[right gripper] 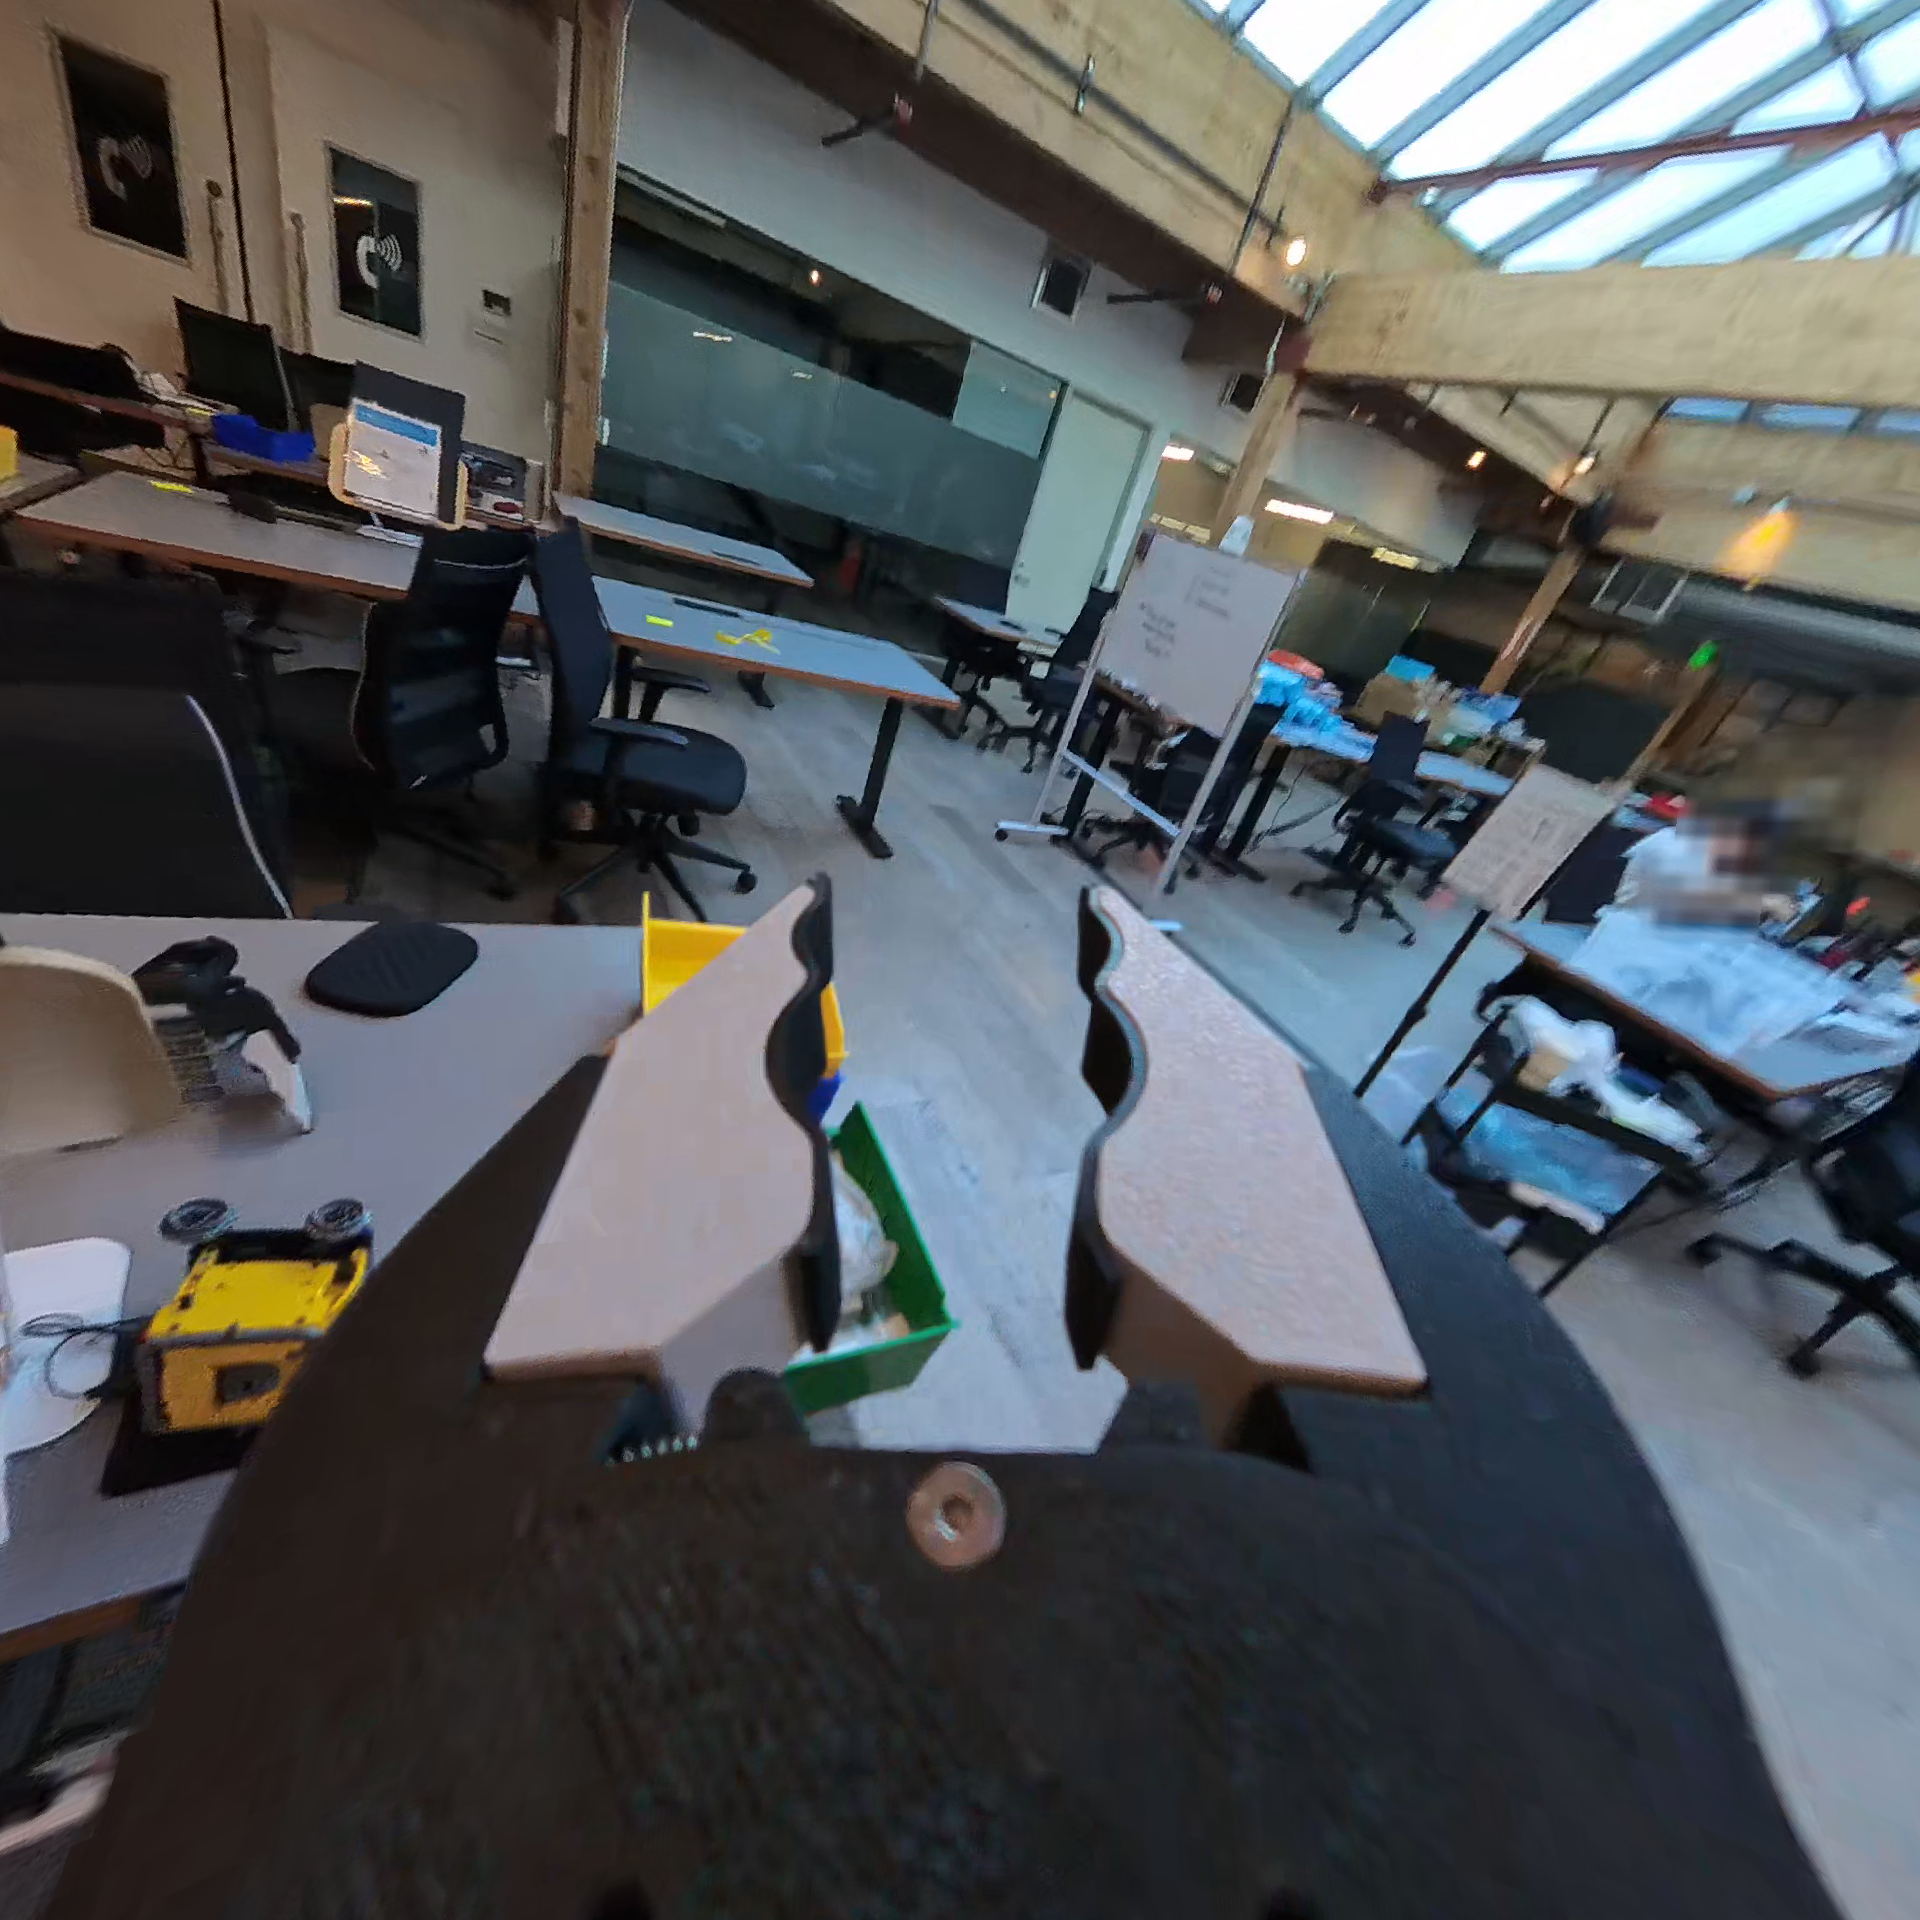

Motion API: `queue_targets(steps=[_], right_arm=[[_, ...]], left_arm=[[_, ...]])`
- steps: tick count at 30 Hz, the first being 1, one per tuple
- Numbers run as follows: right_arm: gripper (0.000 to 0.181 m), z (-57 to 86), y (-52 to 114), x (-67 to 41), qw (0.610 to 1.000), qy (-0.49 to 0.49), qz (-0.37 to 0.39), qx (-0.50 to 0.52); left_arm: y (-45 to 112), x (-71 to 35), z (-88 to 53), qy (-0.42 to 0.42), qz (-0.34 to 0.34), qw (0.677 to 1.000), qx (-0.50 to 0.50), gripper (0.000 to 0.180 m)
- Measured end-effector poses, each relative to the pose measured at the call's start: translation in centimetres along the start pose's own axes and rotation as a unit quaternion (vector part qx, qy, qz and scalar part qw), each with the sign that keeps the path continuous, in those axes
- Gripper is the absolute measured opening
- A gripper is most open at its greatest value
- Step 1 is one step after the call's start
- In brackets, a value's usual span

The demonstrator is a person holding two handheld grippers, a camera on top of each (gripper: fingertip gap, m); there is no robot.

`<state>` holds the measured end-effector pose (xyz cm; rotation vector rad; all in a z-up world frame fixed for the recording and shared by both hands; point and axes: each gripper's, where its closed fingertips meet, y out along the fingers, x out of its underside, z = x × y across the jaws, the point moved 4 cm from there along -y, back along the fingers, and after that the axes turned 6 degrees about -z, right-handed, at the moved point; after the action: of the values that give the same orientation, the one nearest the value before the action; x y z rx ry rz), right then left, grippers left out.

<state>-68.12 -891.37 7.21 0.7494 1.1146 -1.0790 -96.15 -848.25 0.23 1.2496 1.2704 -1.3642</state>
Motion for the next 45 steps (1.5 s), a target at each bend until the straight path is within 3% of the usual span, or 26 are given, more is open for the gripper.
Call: queue_targets(steps=[3,7,11,16,23,27,34,38,45], right_arm=[[0.057,6.0,-0.3,7.6,0.997,0.052,-0.048,-0.022],[0.080,10.2,-2.3,16.3,0.982,0.070,-0.166,-0.056],[0.083,12.7,-4.7,19.9,0.975,0.142,-0.165,-0.046],[0.102,16.5,-5.0,23.0,0.958,0.230,-0.169,-0.014],[0.104,23.6,-1.9,26.9,0.947,0.246,-0.200,0.047],[0.105,29.0,2.9,28.4,0.937,0.220,-0.261,0.075],[0.095,40.2,11.0,28.3,0.940,0.133,-0.276,0.148],[0.090,45.5,13.1,32.7,0.923,0.173,-0.286,0.190],[0.091,61.3,18.7,42.0,0.898,0.256,-0.278,0.227]], left_arm=[[6.3,0.0,8.7,0.014,0.015,0.999,0.037,0.059],[16.0,0.6,19.4,-0.010,-0.013,0.995,0.103,0.063],[24.9,-0.8,28.4,0.000,-0.046,0.978,0.203,0.069],[33.9,-1.9,38.0,0.031,-0.084,0.939,0.332,0.075],[47.5,0.2,49.9,0.015,-0.134,0.870,0.474,0.082],[56.1,-0.4,55.4,0.010,-0.130,0.843,0.522,0.087],[69.5,-3.7,63.6,0.018,-0.142,0.778,0.612,0.089],[77.0,-4.9,68.9,0.032,-0.130,0.768,0.626,0.084],[90.2,-3.0,83.1,0.030,-0.182,0.730,0.658,0.086]])
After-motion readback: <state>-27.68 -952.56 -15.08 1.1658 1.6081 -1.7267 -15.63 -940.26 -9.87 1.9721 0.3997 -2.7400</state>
